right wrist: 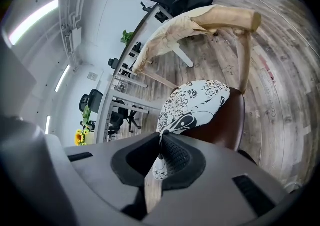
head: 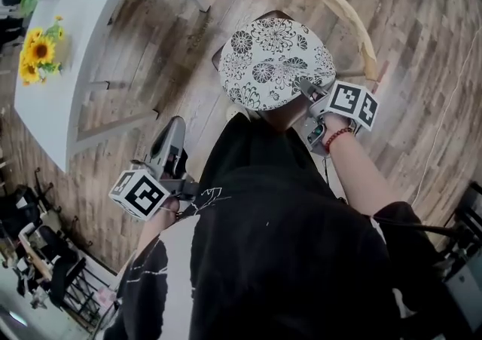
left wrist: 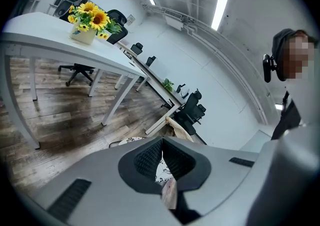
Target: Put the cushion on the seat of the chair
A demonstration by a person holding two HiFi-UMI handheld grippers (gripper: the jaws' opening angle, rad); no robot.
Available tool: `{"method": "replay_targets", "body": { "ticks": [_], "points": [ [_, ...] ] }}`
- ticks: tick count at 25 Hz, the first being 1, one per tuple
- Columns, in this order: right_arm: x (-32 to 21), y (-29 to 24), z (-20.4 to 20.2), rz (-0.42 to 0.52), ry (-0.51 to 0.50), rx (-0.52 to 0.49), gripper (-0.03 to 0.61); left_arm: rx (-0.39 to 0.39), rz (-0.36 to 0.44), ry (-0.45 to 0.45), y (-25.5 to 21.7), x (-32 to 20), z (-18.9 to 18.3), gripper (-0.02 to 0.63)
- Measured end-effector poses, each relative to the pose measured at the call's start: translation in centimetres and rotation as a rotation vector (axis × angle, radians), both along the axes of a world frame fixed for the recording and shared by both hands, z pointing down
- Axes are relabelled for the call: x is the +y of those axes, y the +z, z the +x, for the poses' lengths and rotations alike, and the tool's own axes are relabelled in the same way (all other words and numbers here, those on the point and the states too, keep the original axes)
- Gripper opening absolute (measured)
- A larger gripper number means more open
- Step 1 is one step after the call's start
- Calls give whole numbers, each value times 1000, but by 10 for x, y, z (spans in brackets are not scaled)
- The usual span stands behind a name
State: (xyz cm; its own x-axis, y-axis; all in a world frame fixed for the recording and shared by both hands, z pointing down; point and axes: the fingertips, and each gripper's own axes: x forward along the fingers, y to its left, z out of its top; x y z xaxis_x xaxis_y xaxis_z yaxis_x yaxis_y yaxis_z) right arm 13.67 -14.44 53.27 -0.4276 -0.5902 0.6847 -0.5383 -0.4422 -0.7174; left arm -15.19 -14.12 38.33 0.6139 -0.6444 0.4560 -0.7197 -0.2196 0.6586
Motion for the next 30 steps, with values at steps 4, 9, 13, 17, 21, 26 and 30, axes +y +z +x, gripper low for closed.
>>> {"method": "replay_targets", "body": {
  "ticks": [4,9,13,17,21,26,30],
  "points": [
    [13,9,7,-17,14,2,22,-4,-10,17,3,7,8,15],
    [23,20,12,-42,28,2,23,-8,-19,43,8,7,17,16],
    [31,29,14,-56,35,-4,23,-9,-23,62,12,9,24,15],
    [38,35,14,-72,34,-3,23,-10,-34,75,16,10,28,15],
    [49,43,17,-97,40,0,23,-5,-39,96,18,13,37,15],
    [56,49,16,-112,46,-9,23,-5,-47,112,20,16,42,16],
    [58,52,14,-117,43,-13,23,-8,-55,121,22,18,44,15]
  ]
}}
